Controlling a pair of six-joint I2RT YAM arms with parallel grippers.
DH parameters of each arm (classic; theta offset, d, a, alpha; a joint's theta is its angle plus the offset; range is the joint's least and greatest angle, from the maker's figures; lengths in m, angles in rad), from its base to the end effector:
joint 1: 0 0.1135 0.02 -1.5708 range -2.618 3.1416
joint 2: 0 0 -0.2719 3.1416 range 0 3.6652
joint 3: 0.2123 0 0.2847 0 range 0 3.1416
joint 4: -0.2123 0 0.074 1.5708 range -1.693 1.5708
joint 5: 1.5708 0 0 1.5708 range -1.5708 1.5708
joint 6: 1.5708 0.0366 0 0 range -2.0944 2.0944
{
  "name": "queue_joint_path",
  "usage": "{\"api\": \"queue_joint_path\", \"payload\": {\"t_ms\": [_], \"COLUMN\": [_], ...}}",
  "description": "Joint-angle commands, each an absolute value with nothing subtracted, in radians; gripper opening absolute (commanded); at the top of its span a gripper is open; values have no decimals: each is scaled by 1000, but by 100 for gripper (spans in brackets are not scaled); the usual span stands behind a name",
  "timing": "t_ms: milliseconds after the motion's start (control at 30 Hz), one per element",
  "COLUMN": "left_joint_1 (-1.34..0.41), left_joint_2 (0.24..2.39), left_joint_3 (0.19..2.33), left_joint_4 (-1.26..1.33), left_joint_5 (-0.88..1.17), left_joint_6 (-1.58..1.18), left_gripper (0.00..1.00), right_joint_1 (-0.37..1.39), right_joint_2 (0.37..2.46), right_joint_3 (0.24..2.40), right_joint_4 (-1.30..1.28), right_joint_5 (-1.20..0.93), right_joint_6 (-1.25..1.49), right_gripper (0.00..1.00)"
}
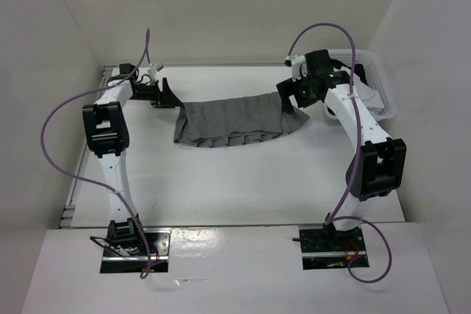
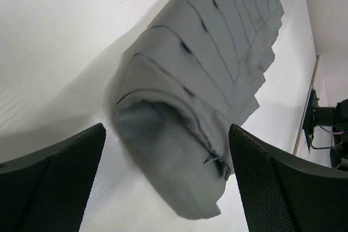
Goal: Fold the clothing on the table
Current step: Fold the skirt
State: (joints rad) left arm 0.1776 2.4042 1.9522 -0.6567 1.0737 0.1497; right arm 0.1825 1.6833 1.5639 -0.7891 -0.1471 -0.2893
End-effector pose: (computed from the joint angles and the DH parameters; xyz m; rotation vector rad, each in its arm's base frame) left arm 0.5358 0.0635 0.1469 0.2834 2.2524 -1.2340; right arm 0.3941 0.0782 0.3232 -0.6380 2.3867 0.1364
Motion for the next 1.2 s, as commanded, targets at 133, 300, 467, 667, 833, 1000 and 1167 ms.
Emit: {"api": "queue_joint_path", "payload": {"t_ms": [133,300,467,667,833,1000,1167], "left_joint_1": [143,124,124,115,104,86,77], "left_joint_2": [2393,2393,2402,2421,2444,2479,2497], "left_joint_3": [1994,2003,2032,2056,2088,2097,2106], "left_joint_4": [-650,-650,-641,-641,-660,-669,-680], "left_joint_5": [1134,1065,997,965,956,956,945], "left_joint_6": [129,129,120,120,129,138,156], "left_gripper": [100,100,100,100,100,100,100], "right_joint_1": [178,178,178,178,178,178,178], "right_joint_2": [1666,1666,1666,1666,1666,1666,1675], "right_joint_3": [1585,1585,1585,1585,1585,1585,1585], "right_joint_4": [-795,-795,-795,-785,-785,-785,-785], "right_joint_5": [-152,-152,-152,-161,-161,-161,-152], "right_joint_6": [-291,-291,-291,-291,-291,-291,-291], "right_gripper": [99,99,99,99,99,99,99]}}
